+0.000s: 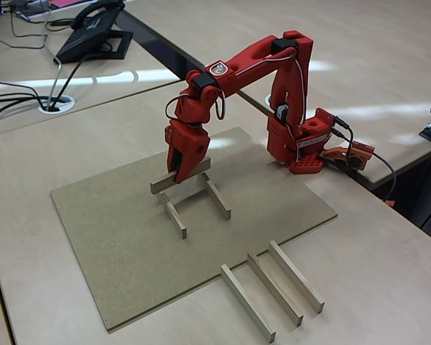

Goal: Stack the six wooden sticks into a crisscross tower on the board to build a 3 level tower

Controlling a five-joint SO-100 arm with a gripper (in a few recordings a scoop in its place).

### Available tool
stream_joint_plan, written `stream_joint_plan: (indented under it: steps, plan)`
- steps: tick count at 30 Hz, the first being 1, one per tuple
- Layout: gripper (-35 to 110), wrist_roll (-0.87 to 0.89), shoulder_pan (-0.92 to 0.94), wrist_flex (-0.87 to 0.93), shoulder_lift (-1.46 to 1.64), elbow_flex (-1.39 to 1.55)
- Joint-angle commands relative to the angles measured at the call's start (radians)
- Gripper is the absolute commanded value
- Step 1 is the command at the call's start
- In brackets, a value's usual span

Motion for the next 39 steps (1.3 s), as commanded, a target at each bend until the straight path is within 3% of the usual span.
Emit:
stream_joint_plan:
  steps: [1, 39]
  plan:
    - [6, 0.008, 0.009, -0.008, 0.028, 0.020]
    - [17, -0.144, -0.083, -0.181, 0.121, 0.005]
